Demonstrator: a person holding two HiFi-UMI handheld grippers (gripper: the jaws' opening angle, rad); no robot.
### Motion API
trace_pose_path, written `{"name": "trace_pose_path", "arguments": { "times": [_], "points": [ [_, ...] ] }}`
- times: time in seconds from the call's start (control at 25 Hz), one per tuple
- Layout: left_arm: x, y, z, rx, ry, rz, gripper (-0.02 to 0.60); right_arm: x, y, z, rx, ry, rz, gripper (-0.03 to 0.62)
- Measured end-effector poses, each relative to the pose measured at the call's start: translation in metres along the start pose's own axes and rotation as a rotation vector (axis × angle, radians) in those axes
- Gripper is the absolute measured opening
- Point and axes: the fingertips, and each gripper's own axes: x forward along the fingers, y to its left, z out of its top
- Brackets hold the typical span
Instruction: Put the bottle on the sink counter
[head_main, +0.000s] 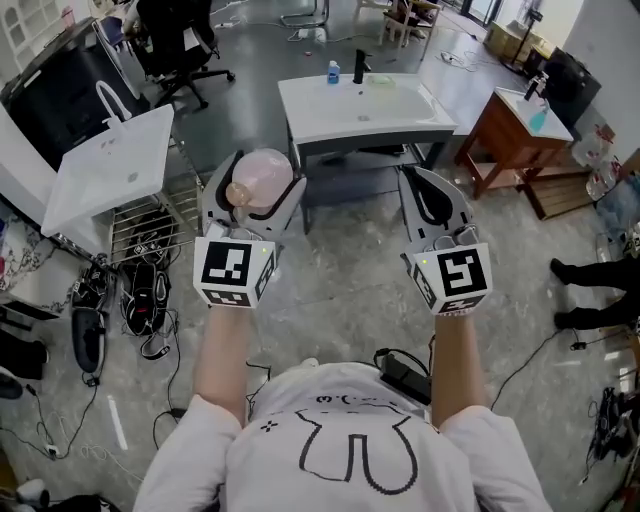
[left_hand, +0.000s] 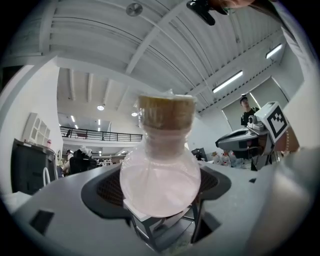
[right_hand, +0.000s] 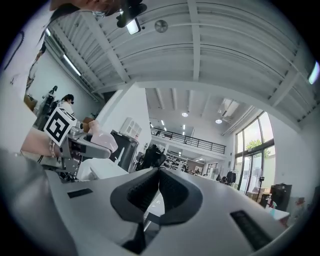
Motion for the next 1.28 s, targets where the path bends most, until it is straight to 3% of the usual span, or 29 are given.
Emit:
{"name": "trace_pose_path", "arguments": {
  "times": [0.4,0.72,1.28],
  "points": [
    [0.028,0.021,-0.016,-0.004,0.008,-0.024,0.402,0.030,-0.001,-0.019,0.039,0.016,-0.010,0.029],
    [0.078,0.052,-0.036,-0.027,0.015,0.003,0.402,0.088,-0.024,-0.045,0.061,0.016,0.019,0.029],
    [0.238,0.085,-0.071,-0.005,0.053,0.045,0.402,0.220,-0.130,-0.107,0.097,-0.008,0.080,0.029]
  ]
}}
